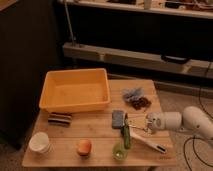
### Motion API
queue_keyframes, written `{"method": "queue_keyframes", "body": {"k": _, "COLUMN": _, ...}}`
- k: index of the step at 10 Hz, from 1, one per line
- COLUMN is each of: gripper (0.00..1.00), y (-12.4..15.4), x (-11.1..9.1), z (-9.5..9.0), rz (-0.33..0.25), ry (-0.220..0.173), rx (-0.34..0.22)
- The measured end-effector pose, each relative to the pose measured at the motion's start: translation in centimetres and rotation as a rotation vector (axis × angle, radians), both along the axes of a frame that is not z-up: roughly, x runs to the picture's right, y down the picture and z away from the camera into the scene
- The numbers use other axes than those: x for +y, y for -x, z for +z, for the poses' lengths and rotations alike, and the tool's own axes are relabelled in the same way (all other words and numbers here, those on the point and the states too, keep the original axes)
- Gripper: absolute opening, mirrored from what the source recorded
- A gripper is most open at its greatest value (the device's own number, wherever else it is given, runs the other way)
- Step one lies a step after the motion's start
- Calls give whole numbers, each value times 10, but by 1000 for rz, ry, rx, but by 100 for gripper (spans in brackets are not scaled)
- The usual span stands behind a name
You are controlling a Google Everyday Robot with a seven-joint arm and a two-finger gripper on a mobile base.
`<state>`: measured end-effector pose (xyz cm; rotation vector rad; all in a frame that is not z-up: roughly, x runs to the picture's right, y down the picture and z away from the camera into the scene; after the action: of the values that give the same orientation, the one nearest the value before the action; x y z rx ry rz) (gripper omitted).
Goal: Place pepper in plastic cup
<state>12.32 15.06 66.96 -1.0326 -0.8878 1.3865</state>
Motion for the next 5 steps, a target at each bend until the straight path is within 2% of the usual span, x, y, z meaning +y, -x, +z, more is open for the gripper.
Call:
{"method": "queue_keyframes", "body": {"k": 2, "gripper": 0, "y": 0, "x": 0, "z": -1, "rz": -1, "ry": -4, "rx": -9}}
{"method": "queue_keyframes", "body": {"k": 3, "gripper": 0, "y": 2, "x": -1, "z": -3, "rz": -5, "ry": -29, "rx": -34}}
{"method": "queue_keyframes", "body": {"k": 4, "gripper": 0, "y": 8, "x": -3, "z": -9, "rz": -28, "ry": -85, "rx": -124}}
{"method": "queue_keyframes", "body": {"k": 5, "gripper": 0, "y": 14, "x": -5, "z": -17, "rz": -57, "ry": -150, "rx": -255}}
